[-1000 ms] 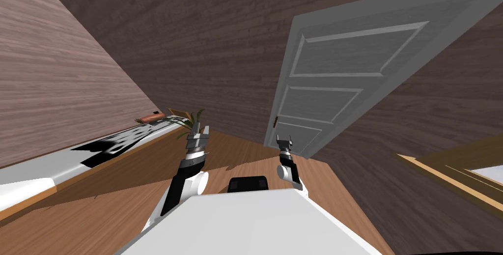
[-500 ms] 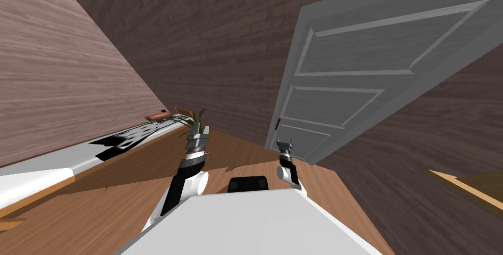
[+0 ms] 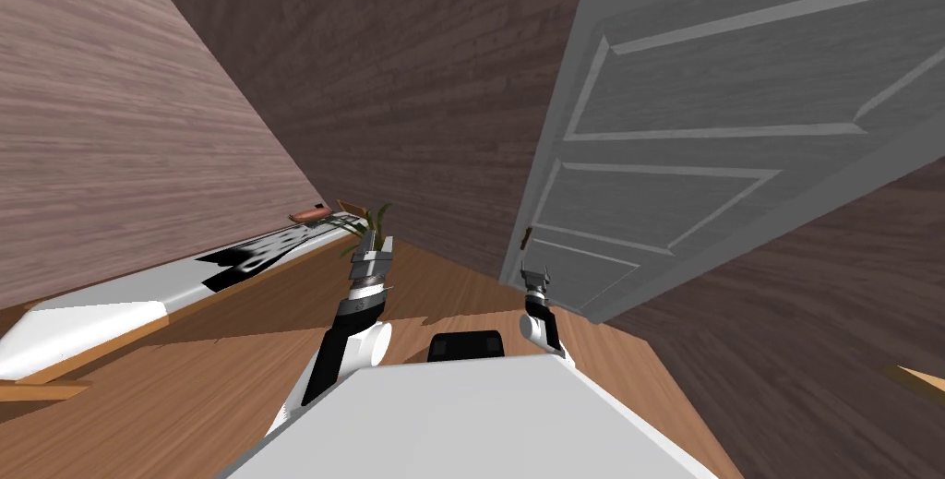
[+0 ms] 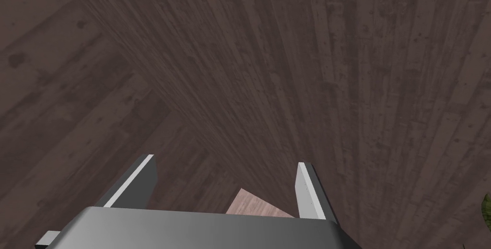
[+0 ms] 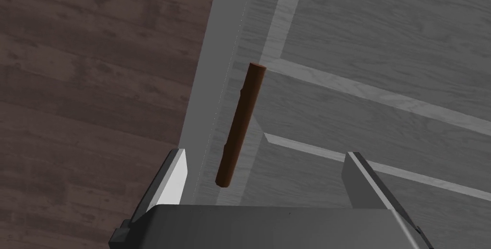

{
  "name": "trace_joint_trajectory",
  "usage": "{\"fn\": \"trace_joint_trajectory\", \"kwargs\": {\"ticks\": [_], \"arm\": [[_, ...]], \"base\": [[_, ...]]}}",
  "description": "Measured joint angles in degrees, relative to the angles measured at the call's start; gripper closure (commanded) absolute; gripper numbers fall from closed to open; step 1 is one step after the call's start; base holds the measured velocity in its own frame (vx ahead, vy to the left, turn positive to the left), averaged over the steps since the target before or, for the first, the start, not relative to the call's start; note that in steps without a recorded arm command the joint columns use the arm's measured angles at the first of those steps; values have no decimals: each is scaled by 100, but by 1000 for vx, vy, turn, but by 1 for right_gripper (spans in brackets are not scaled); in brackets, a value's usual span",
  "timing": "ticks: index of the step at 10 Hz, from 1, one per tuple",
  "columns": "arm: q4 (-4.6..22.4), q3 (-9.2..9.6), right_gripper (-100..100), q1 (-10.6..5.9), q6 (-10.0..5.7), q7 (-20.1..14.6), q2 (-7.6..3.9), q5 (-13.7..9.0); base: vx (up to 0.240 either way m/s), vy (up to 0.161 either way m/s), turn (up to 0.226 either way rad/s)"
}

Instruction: Pull the door open

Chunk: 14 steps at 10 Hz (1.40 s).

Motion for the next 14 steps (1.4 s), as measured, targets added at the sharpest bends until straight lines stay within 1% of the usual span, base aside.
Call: {"fn": "trace_joint_trajectory", "kwargs": {"ticks": [2,4,6,9,12,14], "arm": [[174,12,-100,-16,-56,-171,-5,-125],[470,23,-100,-112,-162,-373,-29,-244],[706,44,-100,-166,-252,-540,-22,-353],[943,56,-100,-205,-332,-752,-24,-513],[1293,67,-100,-332,-444,-967,-27,-657],[1563,72,-100,-411,-525,-1170,-47,-804]], "base": [[69,-55,79],[70,-64,93],[71,-64,89],[67,-55,72],[67,-60,88],[76,-87,82]]}}
